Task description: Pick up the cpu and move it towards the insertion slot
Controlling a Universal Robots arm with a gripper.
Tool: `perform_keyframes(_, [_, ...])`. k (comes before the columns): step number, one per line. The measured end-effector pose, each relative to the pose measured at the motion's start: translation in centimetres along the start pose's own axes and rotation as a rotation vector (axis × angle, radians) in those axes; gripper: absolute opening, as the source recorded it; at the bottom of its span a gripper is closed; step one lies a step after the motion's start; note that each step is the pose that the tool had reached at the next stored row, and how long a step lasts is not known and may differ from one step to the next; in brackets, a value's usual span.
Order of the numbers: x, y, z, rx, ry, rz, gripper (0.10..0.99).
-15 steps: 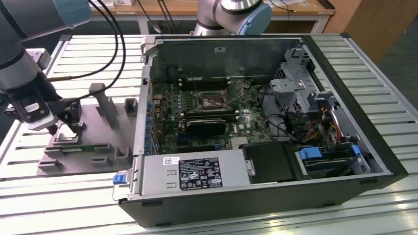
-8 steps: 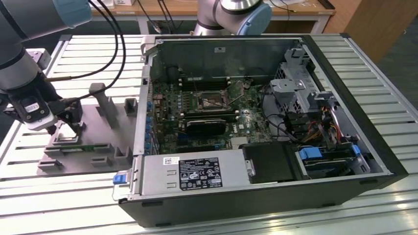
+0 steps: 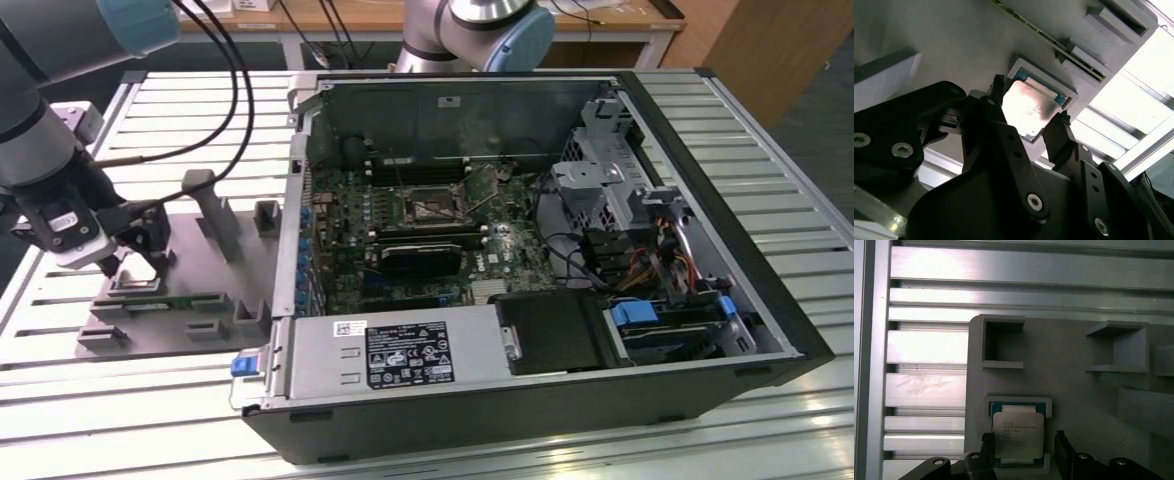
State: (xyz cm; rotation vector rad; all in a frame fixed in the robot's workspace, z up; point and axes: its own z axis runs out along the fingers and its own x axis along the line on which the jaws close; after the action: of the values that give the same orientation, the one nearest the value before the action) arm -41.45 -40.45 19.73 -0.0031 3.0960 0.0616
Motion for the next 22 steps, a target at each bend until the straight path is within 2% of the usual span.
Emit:
perform_keyframes(5, [0.21,0.00,0.18,0.001,-0.0009,0.024,0.588])
perform_keyframes(12, [0.27,0.01,0.63,0.001,-0.0008,0.026,0.588])
perform_keyframes(18, [0.28,0.01,0.69,-0.001,-0.0010,0.026,0.588])
perform_keyframes(19, [0.27,0.01,0.70,-0.001,0.0017,0.026,0.588])
perform_keyframes(21, [0.27,0.01,0.74,-0.009,0.0184,0.027,0.588])
perform_keyframes(22, [0.28,0.01,0.73,-0.010,0.0203,0.027,0.588])
